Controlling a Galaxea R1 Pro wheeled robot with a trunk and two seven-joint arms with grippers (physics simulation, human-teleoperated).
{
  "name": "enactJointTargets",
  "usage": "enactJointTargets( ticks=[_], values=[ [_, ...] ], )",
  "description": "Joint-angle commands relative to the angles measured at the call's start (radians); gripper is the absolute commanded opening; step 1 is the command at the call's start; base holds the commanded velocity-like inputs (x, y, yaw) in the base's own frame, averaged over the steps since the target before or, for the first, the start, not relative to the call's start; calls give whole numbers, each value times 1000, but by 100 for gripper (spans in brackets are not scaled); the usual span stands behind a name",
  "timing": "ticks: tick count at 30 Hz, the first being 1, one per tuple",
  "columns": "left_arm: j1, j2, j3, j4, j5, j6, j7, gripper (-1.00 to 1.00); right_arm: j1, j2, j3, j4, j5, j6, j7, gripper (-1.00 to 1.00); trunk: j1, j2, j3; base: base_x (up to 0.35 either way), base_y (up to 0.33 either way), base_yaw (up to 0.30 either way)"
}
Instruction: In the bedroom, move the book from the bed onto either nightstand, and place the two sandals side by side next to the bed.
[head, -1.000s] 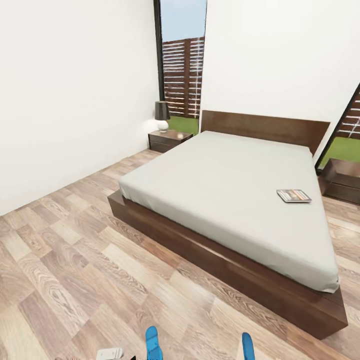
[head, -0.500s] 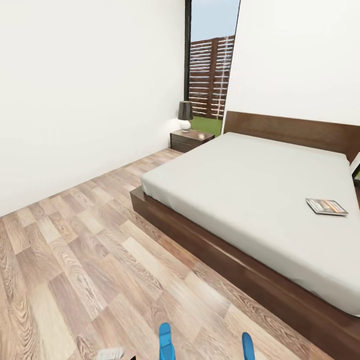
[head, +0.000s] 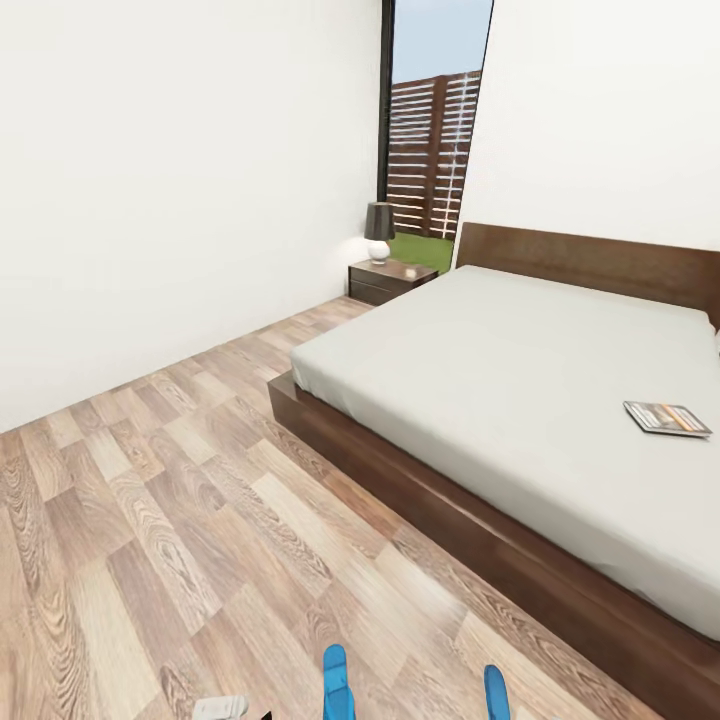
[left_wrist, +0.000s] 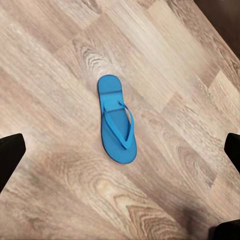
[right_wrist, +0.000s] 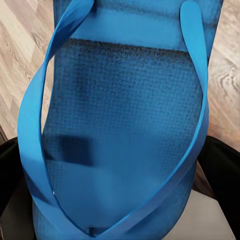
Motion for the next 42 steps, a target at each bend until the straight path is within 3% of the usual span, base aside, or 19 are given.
enactJointTargets(
  ticks=[1, 31, 34, 38, 39, 42],
  values=[
    [-1, 0, 2, 1, 5, 0, -6, 100, 0, 0, 1, 0, -8, 11, 3, -100, 0, 0, -1, 0, 0, 1],
    [-3, -4, 1, -8, 0, 1, 5, 100, 0, -2, 1, 0, -9, 10, 4, -100, 0, 0, -1, 27, -72, 0],
    [-16, -26, 2, -48, -2, 14, 69, 100, 0, -2, 1, -1, -9, 9, 4, -100, 0, 0, -1, 0, 0, 0],
    [-90, -110, -5, -101, -17, 78, 301, 100, 0, -2, 1, -1, -9, 9, 3, -100, 0, 0, -1, 0, 0, 0],
    [-99, -122, -9, -103, -23, 84, 328, 100, 0, -2, 1, -1, -9, 9, 3, -100, 0, 0, -1, 0, 0, 0],
    [-138, -168, -67, -109, -78, 101, 434, 100, 0, -2, 1, -1, -8, 9, 3, -100, 0, 0, -1, 0, 0, 0]
  ],
)
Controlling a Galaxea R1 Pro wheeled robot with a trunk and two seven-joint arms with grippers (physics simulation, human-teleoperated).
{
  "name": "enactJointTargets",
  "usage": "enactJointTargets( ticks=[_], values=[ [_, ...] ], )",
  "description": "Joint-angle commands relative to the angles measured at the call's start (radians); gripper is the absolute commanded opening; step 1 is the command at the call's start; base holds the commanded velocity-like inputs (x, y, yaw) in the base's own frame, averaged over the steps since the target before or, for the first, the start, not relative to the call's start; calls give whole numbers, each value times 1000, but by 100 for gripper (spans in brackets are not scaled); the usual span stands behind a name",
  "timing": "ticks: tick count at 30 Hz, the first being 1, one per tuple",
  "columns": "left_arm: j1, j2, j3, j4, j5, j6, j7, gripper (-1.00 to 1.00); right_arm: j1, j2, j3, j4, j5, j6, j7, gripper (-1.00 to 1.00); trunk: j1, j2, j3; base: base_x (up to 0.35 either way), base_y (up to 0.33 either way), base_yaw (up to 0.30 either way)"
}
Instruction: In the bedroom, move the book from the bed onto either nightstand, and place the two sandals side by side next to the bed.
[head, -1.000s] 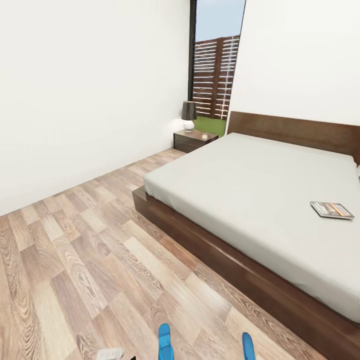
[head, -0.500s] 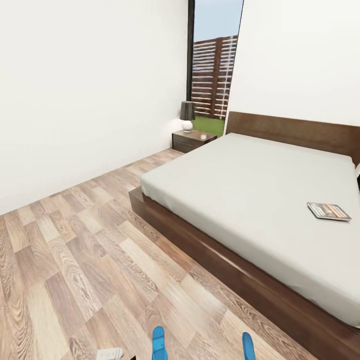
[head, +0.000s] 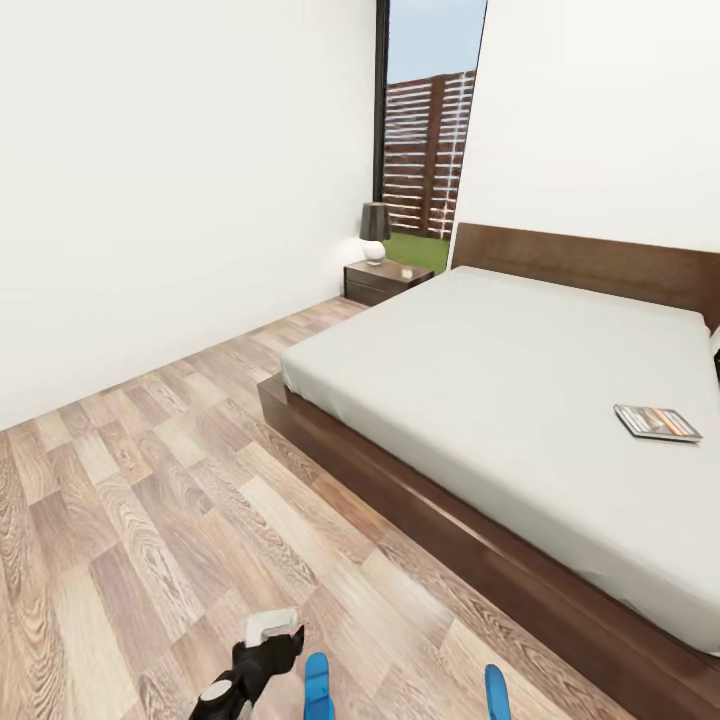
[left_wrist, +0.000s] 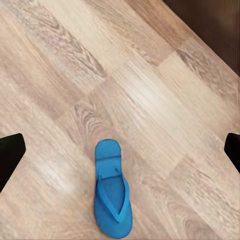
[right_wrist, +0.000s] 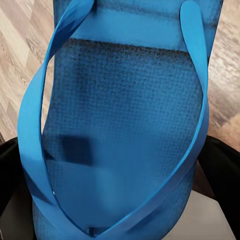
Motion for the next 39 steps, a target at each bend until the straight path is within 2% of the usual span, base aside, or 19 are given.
enactJointTargets(
  ticks=[1, 2, 6, 15, 17, 18, 19, 20, 23, 26, 30, 33, 39],
  values=[
    [-6, -12, -22, -3, -7, 9, 19, 100, 0, 0, 1, 0, -8, 11, 3, -100, 0, 0, -1, 0, 0, 0],
    [-10, -19, -43, -2, -18, 10, 32, 100, 0, 0, 1, 0, -8, 11, 3, -100, 0, 0, -1, 0, 0, 0],
    [-15, -29, -78, 11, -33, 12, 52, 100, 0, 1, 1, 0, -8, 11, 2, -100, 0, 0, -1, 0, 0, 0],
    [-16, -27, -88, 22, -37, 14, 55, 100, -2, 1, 0, -38, -7, 27, 4, -100, 0, 0, -1, 0, 0, 0],
    [-16, -27, -88, 21, -37, 15, 54, 100, -8, 18, -1, -125, -8, 103, 3, -100, 0, 0, -1, 0, 0, 0],
    [-16, -28, -88, 20, -37, 16, 54, 100, -9, 40, -1, -166, -8, 155, 3, -100, 0, 0, -1, 0, 0, 0],
    [-16, -28, -89, 18, -37, 18, 54, 100, -10, 78, -1, -247, -8, 250, 3, -100, 0, 0, -1, 0, 0, 0],
    [-16, -28, -89, 17, -37, 19, 54, 100, -10, 88, -1, -273, -7, 278, 3, -100, 0, 0, -1, 0, 0, 0],
    [-16, -27, -89, 16, -37, 20, 54, 100, -11, 119, -1, -438, -9, 406, -13, -100, 0, 0, -1, 0, 0, 0],
    [-16, -26, -88, 15, -37, 20, 53, 100, -11, 126, -2, -542, -19, 479, -21, -100, 0, 0, -1, 0, 0, 0],
    [-16, -26, -88, 13, -37, 19, 54, 100, -11, 128, -9, -628, -106, 579, -24, -100, 0, 0, -1, 0, 0, 0],
    [-16, -25, -88, 13, -37, 19, 55, 100, -11, 128, -11, -643, -145, 599, -24, -100, 0, 0, -1, 0, 0, 0],
    [-16, -25, -88, 11, -37, 19, 55, 100, -11, 128, -24, -647, -167, 606, -22, -100, 19, -35, -17, 0, 0, 0]
  ],
)
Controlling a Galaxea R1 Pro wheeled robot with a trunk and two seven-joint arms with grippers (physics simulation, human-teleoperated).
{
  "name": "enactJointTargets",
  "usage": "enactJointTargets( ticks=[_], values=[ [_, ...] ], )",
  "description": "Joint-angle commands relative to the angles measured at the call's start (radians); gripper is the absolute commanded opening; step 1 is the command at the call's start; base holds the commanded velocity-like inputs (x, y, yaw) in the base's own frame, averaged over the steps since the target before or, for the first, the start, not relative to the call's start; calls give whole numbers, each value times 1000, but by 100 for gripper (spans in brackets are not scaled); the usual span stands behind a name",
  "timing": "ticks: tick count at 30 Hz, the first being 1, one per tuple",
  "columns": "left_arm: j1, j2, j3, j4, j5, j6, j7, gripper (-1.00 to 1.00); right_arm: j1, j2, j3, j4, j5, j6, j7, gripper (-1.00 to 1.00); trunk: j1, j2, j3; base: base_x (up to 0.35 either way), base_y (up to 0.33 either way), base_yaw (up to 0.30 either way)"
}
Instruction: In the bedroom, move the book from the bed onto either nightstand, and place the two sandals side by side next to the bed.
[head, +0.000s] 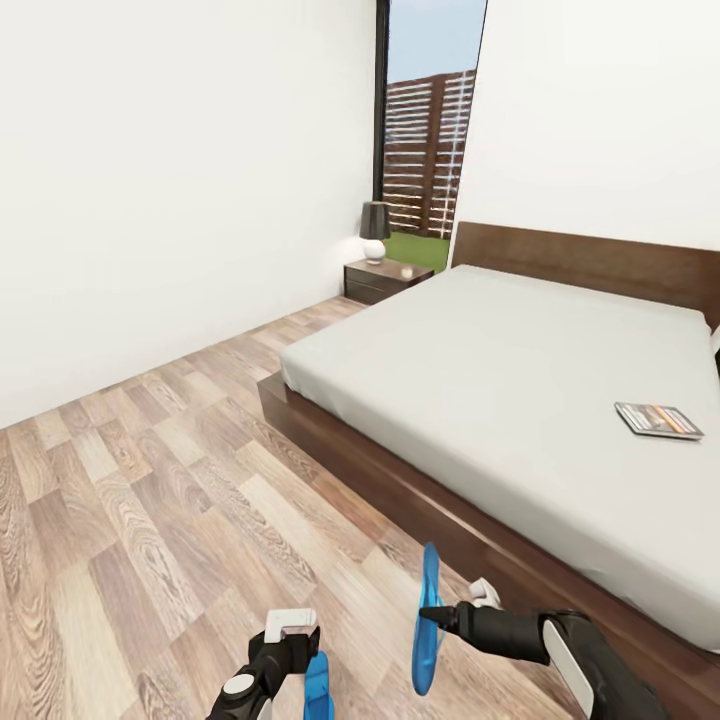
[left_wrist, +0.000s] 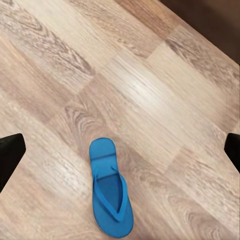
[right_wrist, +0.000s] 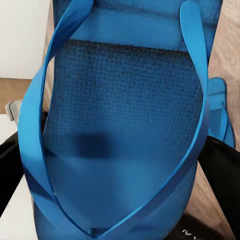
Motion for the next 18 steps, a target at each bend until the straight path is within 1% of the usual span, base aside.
enactJointTargets(
  ticks=[1, 3, 6, 18],
  values=[
    [0, 0, -3, -2, 5, 6, 4, 100, 0, 0, -5, 0, -4, 6, 2, -100, 4, -8, -4, 0, 0, 0],
    [0, 0, -3, -2, 5, 6, 5, 100, 0, 1, -21, 0, -6, 6, 2, -100, 11, -22, -10, 0, 0, 0],
    [0, 0, -3, -2, 5, 6, 5, 100, 0, 1, -31, 0, -7, 6, 2, -100, 23, -43, -20, 0, 0, 0],
    [0, 0, -3, -2, 5, 6, 5, 100, 0, 1, -32, 0, -7, 5, 2, -100, 69, -127, -57, 0, 0, 0]
  ],
)
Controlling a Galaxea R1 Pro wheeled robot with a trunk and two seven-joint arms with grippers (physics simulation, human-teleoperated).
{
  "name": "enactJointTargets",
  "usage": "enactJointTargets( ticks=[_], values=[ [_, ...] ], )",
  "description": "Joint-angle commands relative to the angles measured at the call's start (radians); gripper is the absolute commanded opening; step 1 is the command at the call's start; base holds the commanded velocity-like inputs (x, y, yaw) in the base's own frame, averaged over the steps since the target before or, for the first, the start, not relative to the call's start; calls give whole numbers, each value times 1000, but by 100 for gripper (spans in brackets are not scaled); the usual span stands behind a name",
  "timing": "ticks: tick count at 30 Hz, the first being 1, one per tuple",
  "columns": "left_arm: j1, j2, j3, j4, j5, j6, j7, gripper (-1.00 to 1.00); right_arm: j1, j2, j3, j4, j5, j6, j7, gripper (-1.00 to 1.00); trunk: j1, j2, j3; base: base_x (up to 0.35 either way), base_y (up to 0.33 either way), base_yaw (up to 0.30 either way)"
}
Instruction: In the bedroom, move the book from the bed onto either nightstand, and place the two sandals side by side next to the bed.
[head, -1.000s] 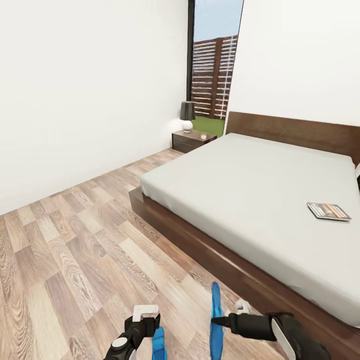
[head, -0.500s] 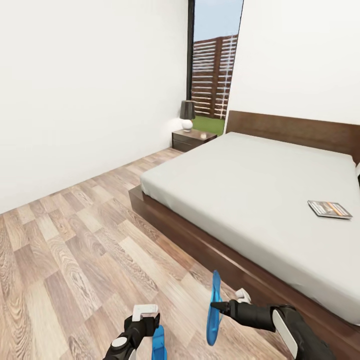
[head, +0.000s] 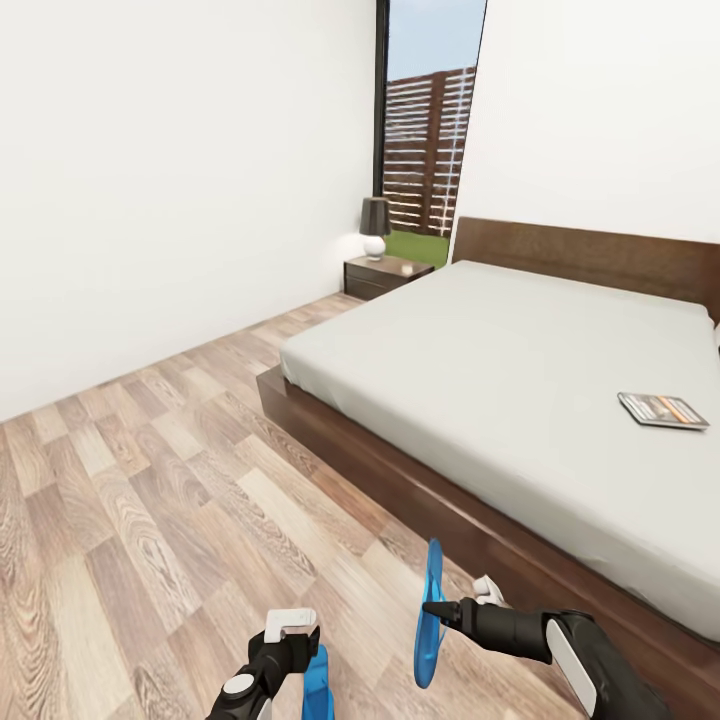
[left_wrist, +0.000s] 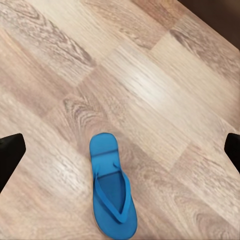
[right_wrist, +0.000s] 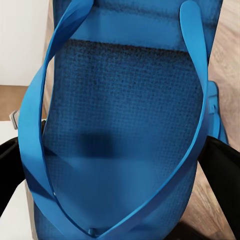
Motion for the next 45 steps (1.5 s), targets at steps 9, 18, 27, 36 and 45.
enactJointTargets(
  ticks=[9, 18, 27, 36, 45],
  values=[
    [0, 0, -3, -2, 5, 6, 4, 100, -1, 0, -2, 0, -4, 6, 2, -100, 34, -64, -29, 0, 0, 0],
    [0, 0, -3, -2, 5, 6, 4, 100, -1, 0, 0, 0, -4, 6, 3, -100, 69, -127, -57, 0, 0, 0],
    [0, 0, -3, -2, 5, 6, 4, 100, -1, 0, 0, 0, -4, 6, 3, -100, 103, -190, -86, 0, 0, 0],
    [0, 0, -3, -3, 4, 5, 4, 100, -1, 1, 0, 1, -4, 7, 4, -100, 134, -246, -111, 0, 0, 0],
    [0, 0, -3, -5, 5, 3, 5, 100, -1, 2, 0, 1, -4, 7, 4, -100, 134, -246, -111, 1, -1, 0]
  ],
)
